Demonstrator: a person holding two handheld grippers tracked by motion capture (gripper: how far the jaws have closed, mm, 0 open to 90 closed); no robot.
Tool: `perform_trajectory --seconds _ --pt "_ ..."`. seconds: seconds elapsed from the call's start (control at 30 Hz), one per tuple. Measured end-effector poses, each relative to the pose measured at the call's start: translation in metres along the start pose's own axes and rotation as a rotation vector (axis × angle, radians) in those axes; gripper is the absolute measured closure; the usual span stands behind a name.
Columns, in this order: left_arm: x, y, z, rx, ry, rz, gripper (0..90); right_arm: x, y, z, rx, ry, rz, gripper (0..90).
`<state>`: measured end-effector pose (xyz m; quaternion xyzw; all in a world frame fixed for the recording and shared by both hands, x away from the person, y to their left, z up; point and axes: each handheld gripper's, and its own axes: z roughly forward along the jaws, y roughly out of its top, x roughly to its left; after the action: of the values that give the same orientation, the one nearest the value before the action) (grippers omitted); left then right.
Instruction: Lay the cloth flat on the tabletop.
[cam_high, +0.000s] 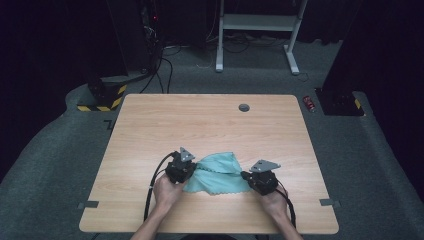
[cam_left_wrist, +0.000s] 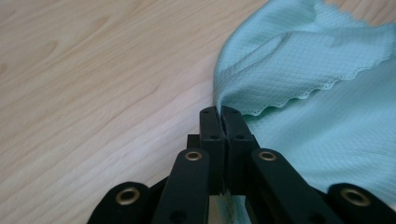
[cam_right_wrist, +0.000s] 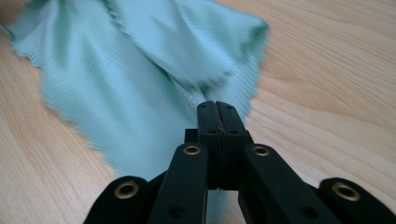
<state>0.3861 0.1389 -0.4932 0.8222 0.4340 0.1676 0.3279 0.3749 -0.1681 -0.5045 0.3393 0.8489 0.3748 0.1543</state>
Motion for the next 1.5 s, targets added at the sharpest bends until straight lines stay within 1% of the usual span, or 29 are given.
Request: perform_trajectory --seconds 0.03,0.13,0.17,0.2,0.23,0.27,0.3,0.33,0.37,0.43,0.5,0.53,0.63,0.7,0.77,0.8,0.83,0.9,0.93,0.97,1.0,1.03,1.07,1.1,1.17,1.23,1.33,1.4,1.5 --pt "0.001 -0.003 -0.001 0.003 -0.018 -0.01 88.3 -0.002 -0.002 -0.001 -0.002 0.016 0.013 90.0" --pt "-0.002 -0.008 0.003 0.041 -0.017 0.008 87.4 0.004 -0.006 0.002 0.021 0.015 -0.003 89.7" --pt "-0.003 -0.009 0.004 0.035 -0.013 0.017 84.4 0.005 -0.007 0.005 0.03 0.022 -0.007 89.2" --pt "-0.005 -0.009 0.004 0.023 -0.026 0.015 77.7 0.004 -0.007 0.006 0.031 0.03 0.001 87.5" --pt "-0.007 -0.008 0.003 0.007 -0.036 0.012 71.3 0.003 -0.008 0.006 0.027 0.042 0.013 83.7" --pt "-0.009 -0.007 0.001 -0.011 -0.043 0.022 66.1 0.001 -0.007 0.005 0.022 0.058 0.032 81.1" --pt "-0.012 -0.004 0.0 -0.026 -0.046 0.039 61.8 -0.001 -0.007 0.004 0.015 0.067 0.051 78.5" --pt "-0.015 -0.001 -0.002 -0.036 -0.046 0.059 58.9 -0.004 -0.006 0.002 0.002 0.066 0.058 77.1" --pt "-0.02 0.002 -0.003 -0.042 -0.042 0.088 56.4 -0.008 -0.005 -0.001 -0.02 0.057 0.08 75.8" --pt "-0.028 0.007 -0.001 -0.056 -0.046 0.137 55.9 -0.009 -0.004 -0.002 -0.028 0.05 0.083 75.4" --pt "-0.036 0.012 0.004 -0.045 -0.048 0.176 54.6 -0.01 -0.001 -0.001 -0.026 0.05 0.092 74.8" --pt "-0.041 0.014 0.008 -0.037 -0.05 0.197 54.1 -0.01 0.0 0.001 -0.028 0.053 0.085 74.8" --pt "-0.054 0.016 0.015 -0.033 -0.054 0.236 52.1 -0.008 0.002 0.007 -0.016 0.05 0.078 74.9" --pt "-0.062 0.018 0.019 -0.033 -0.051 0.273 49.8 -0.009 0.002 0.011 -0.008 0.042 0.099 74.8" --pt "-0.068 0.02 0.023 -0.034 -0.071 0.286 47.3 -0.011 0.001 0.014 -0.001 0.024 0.105 73.4" --pt "-0.07 0.022 0.024 -0.034 -0.077 0.29 45.2 -0.012 0.0 0.015 0.009 0.01 0.113 71.0" --pt "-0.072 0.023 0.026 -0.037 -0.077 0.294 44.7 -0.013 0.0 0.015 0.019 0.01 0.123 70.2" --pt "-0.075 0.026 0.03 -0.037 -0.073 0.303 44.6 -0.014 0.0 0.016 0.024 0.008 0.125 69.6" --pt "-0.077 0.027 0.032 -0.029 -0.067 0.309 44.6 -0.015 0.0 0.015 0.034 0.007 0.135 69.4" --pt "-0.078 0.028 0.034 -0.02 -0.051 0.325 45.2 -0.016 -0.001 0.016 0.037 0.008 0.13 69.4" --pt "-0.081 0.029 0.037 -0.011 -0.016 0.343 48.6 -0.016 -0.001 0.017 0.051 0.013 0.138 70.0" --pt "-0.081 0.029 0.037 -0.011 -0.016 0.343 51.4 -0.016 -0.001 0.017 0.051 0.013 0.138 70.0" --pt "-0.082 0.029 0.038 -0.008 -0.005 0.345 51.4 -0.016 -0.001 0.018 0.047 0.015 0.136 71.6" --pt "-0.082 0.03 0.039 -0.008 0.0 0.343 54.0 -0.015 -0.001 0.018 0.05 0.016 0.131 74.3" --pt "-0.081 0.03 0.039 -0.008 -0.002 0.339 60.3 -0.015 0.0 0.018 0.055 0.019 0.123 82.2" --pt "-0.079 0.03 0.039 -0.005 -0.013 0.331 67.8 -0.014 0.0 0.019 0.059 0.013 0.095 89.5" --pt "-0.075 0.031 0.037 -0.001 -0.024 0.319 80.7 -0.013 0.0 0.019 0.064 0.01 0.082 90.0" --pt "-0.072 0.031 0.035 -0.011 -0.03 0.304 88.7 -0.013 0.0 0.019 0.063 0.011 0.08 90.0" --pt "-0.07 0.032 0.031 -0.028 -0.039 0.297 89.9 -0.013 0.001 0.016 0.043 0.011 0.083 90.0"
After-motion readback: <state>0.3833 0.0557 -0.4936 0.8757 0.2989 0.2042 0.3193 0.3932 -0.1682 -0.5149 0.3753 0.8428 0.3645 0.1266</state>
